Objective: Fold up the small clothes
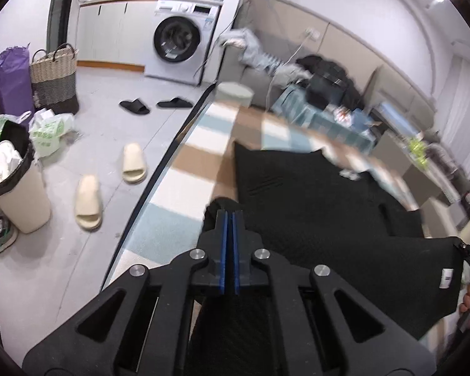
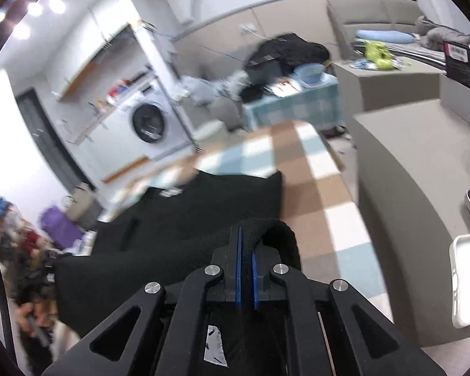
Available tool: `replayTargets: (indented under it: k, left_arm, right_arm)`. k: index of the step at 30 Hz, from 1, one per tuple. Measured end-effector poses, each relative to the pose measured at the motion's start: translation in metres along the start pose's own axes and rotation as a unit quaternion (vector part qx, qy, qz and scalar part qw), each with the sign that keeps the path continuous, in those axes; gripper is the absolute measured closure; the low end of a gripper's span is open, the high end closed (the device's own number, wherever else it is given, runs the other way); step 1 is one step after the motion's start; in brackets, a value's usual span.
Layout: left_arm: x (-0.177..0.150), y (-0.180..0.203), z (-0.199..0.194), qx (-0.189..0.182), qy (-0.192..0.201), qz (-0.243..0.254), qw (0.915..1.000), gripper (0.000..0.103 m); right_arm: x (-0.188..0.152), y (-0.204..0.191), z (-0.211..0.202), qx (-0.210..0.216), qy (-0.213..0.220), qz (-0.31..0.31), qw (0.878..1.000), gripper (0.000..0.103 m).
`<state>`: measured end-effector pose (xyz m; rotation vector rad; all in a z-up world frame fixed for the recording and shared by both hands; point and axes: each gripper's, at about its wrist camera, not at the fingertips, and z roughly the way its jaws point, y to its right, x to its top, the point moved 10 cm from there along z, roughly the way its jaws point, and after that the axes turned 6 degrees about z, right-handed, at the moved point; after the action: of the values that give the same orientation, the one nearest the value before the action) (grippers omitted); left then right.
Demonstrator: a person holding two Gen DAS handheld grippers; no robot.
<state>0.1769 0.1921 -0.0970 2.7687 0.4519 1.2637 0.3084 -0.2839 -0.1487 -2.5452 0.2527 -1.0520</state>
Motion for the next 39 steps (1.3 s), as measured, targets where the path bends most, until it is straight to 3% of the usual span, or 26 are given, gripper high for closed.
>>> replayTargets:
  k: [3, 6, 8, 10, 12, 14, 17, 18, 20, 21, 22, 24, 25, 29, 32, 36, 39]
  left_arm:
    - [-0.01, 0.002, 0.017, -0.002, -0.022, 0.004, 0.9997, 0.102]
    - [-0.02, 0.005, 0.017, -0.007, -0.045, 0.009, 0.9989, 0.099]
    - [-0.026, 0.005, 0.011, -0.012, -0.049, 0.014, 0.9986, 0.087]
    - [-0.033, 0.004, 0.003, -0.009, -0.044, 0.014, 0.9989, 0.047]
    - [-0.04, 0.004, -0.005, -0.015, -0.034, 0.011, 0.9993, 0.038]
    - [-0.044, 0.008, -0.008, -0.028, -0.035, 0.013, 0.9989, 0.038]
    - [-0.046, 0.011, -0.001, -0.02, -0.045, 0.018, 0.9986, 0.038]
    - [-0.045, 0.013, 0.002, -0.023, -0.048, 0.016, 0.9985, 0.043]
    - [-0.042, 0.015, 0.006, -0.031, -0.05, 0.008, 0.9983, 0.068]
    - [-0.041, 0.017, 0.008, -0.033, -0.051, 0.01, 0.9981, 0.089]
    - [-0.039, 0.017, 0.009, -0.03, -0.05, 0.013, 0.9982, 0.096]
    - [-0.031, 0.015, 0.004, -0.025, -0.028, 0.013, 0.9992, 0.099]
    - [-0.027, 0.015, 0.002, -0.03, -0.023, 0.01, 0.9993, 0.1]
    - [-0.013, 0.011, -0.012, -0.032, 0.006, -0.001, 0.9995, 0.101]
    - [-0.005, 0.007, -0.013, -0.025, 0.014, -0.007, 0.9996, 0.102]
    - [-0.013, 0.005, 0.002, -0.013, -0.009, -0.007, 0.9998, 0.102]
    - [-0.022, 0.005, 0.012, -0.015, -0.033, -0.008, 0.9993, 0.102]
  right_arm:
    - [-0.018, 0.022, 0.022, -0.035, -0.042, 0.03, 0.998, 0.094]
    - [-0.029, 0.033, 0.013, -0.014, -0.059, 0.047, 0.997, 0.085]
    - [-0.035, 0.038, 0.0, 0.0, -0.059, 0.049, 0.997, 0.076]
    - [-0.042, 0.043, -0.013, 0.003, -0.059, 0.054, 0.997, 0.068]
    - [-0.049, 0.046, -0.024, 0.012, -0.057, 0.056, 0.997, 0.066]
    - [-0.05, 0.045, -0.026, 0.016, -0.051, 0.055, 0.997, 0.066]
    - [-0.049, 0.038, -0.018, 0.023, -0.053, 0.058, 0.997, 0.065]
    - [-0.049, 0.035, -0.016, 0.027, -0.053, 0.058, 0.997, 0.065]
    - [-0.049, 0.028, -0.009, 0.028, -0.057, 0.056, 0.996, 0.065]
    - [-0.05, 0.025, -0.006, 0.029, -0.058, 0.053, 0.997, 0.066]
    - [-0.049, 0.023, -0.003, 0.025, -0.055, 0.048, 0.997, 0.069]
    - [-0.047, 0.019, 0.0, 0.025, -0.056, 0.042, 0.997, 0.092]
    - [-0.045, 0.016, 0.001, 0.023, -0.053, 0.031, 0.998, 0.098]
    - [-0.025, -0.003, -0.016, 0.033, -0.006, -0.014, 0.999, 0.099]
    - [-0.008, 0.0, -0.019, 0.029, 0.014, 0.006, 0.999, 0.099]
    - [-0.015, 0.009, 0.008, -0.003, -0.017, 0.015, 1.0, 0.099]
    - [-0.022, 0.017, 0.016, -0.003, -0.042, 0.035, 0.998, 0.097]
